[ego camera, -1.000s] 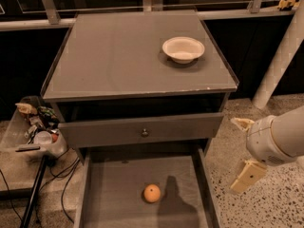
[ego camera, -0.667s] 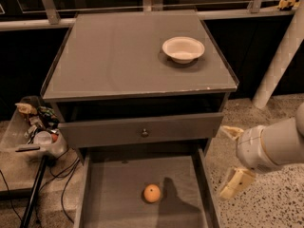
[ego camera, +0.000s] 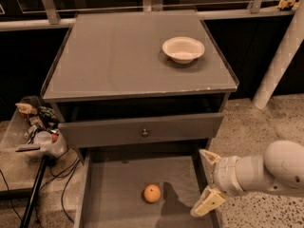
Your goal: Pick orange from middle drawer and place on counter
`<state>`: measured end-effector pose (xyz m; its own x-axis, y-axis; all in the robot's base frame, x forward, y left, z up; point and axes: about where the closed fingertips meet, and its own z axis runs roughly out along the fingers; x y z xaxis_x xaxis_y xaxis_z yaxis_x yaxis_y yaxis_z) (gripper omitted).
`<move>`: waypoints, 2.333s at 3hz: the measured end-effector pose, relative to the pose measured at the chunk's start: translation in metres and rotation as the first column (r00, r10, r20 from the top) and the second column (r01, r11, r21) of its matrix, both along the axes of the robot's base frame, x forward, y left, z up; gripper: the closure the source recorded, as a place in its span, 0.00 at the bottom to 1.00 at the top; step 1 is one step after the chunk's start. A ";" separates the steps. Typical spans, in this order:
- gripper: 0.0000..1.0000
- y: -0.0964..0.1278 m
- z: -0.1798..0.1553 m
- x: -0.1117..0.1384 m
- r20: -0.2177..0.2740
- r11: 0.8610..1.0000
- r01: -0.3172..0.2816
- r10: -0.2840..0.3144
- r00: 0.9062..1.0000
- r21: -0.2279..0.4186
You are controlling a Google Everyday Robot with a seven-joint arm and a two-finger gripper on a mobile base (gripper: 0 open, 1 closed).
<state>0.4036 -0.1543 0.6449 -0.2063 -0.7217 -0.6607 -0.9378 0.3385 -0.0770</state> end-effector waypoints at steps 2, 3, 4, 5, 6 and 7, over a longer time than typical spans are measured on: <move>0.00 0.040 -0.099 0.021 -0.015 0.997 0.011 -0.012 1.000 -0.076; 0.00 0.046 -0.112 0.022 -0.020 0.997 0.008 -0.009 1.000 -0.076; 0.00 0.063 -0.138 0.030 -0.018 0.999 0.004 -0.004 1.000 -0.042; 0.00 0.079 -0.166 0.037 -0.025 1.000 -0.005 0.005 1.000 0.027; 0.00 0.093 -0.189 0.041 -0.025 0.995 -0.008 0.010 1.000 0.097; 0.00 0.102 -0.208 0.049 -0.016 0.990 -0.004 0.006 1.000 0.144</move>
Offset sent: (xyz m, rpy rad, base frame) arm 0.0320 0.0542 -0.1608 -0.1385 0.0673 -0.0318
